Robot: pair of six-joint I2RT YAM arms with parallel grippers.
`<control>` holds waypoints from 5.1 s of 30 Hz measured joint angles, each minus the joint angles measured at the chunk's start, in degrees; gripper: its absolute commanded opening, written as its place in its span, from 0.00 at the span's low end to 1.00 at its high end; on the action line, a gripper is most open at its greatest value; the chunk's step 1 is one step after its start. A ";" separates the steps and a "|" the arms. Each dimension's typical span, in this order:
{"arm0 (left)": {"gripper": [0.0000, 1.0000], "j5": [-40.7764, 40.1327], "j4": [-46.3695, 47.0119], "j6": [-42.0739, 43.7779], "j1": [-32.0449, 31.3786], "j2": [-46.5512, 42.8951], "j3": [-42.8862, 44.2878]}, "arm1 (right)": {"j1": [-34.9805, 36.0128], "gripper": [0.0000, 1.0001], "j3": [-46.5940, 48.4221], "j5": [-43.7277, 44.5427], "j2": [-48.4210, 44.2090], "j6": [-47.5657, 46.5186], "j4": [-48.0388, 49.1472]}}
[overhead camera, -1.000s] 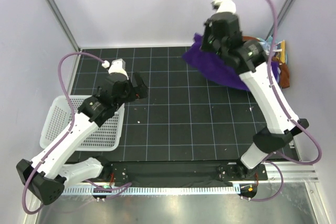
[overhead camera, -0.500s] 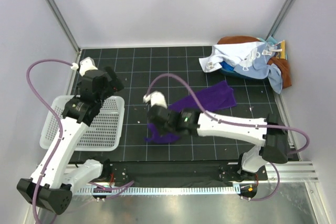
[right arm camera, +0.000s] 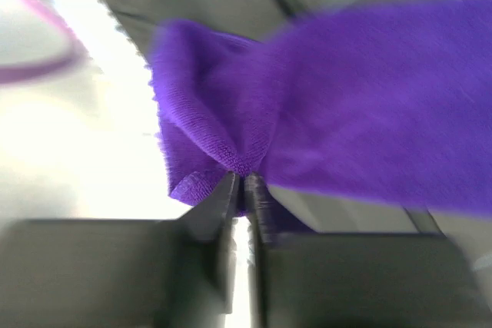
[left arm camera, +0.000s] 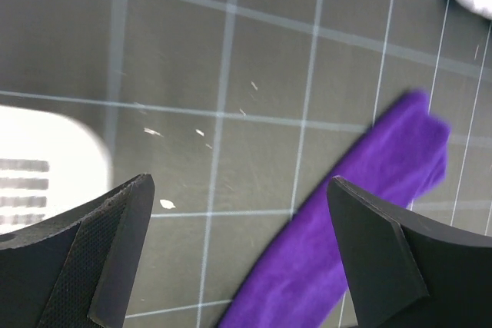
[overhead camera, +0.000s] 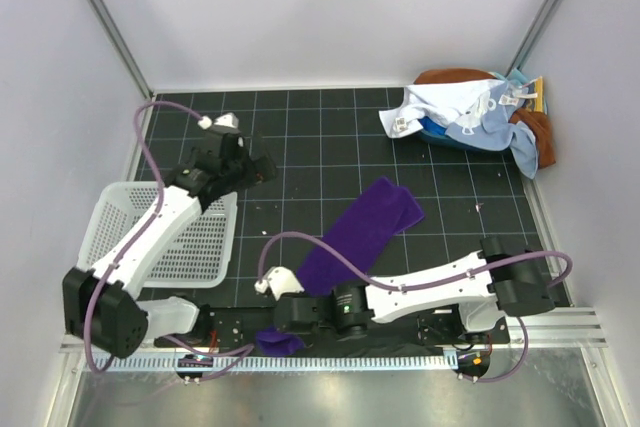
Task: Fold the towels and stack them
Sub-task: Move the towel to the center of the board, then flatten out the crumpled towel
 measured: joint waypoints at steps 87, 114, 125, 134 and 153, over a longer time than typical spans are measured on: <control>0.61 -21.14 -1.64 2.75 -17.90 39.80 20.98 | -68.89 0.01 16.04 12.68 23.12 -11.32 -7.02; 0.55 -6.64 2.19 -1.57 -11.04 51.63 28.41 | -70.99 0.01 14.73 10.95 23.10 -11.96 -5.84; 0.43 -11.96 1.27 -2.99 -12.92 54.86 32.57 | -71.12 0.01 13.97 10.27 22.73 -12.59 -4.87; 0.20 -14.99 1.31 -3.08 -13.60 55.25 32.63 | -71.38 0.01 13.66 9.53 22.40 -12.79 -4.50; 0.00 -16.35 -6.19 4.28 -14.16 38.82 32.76 | -69.59 0.01 17.62 4.94 2.14 -15.19 -7.21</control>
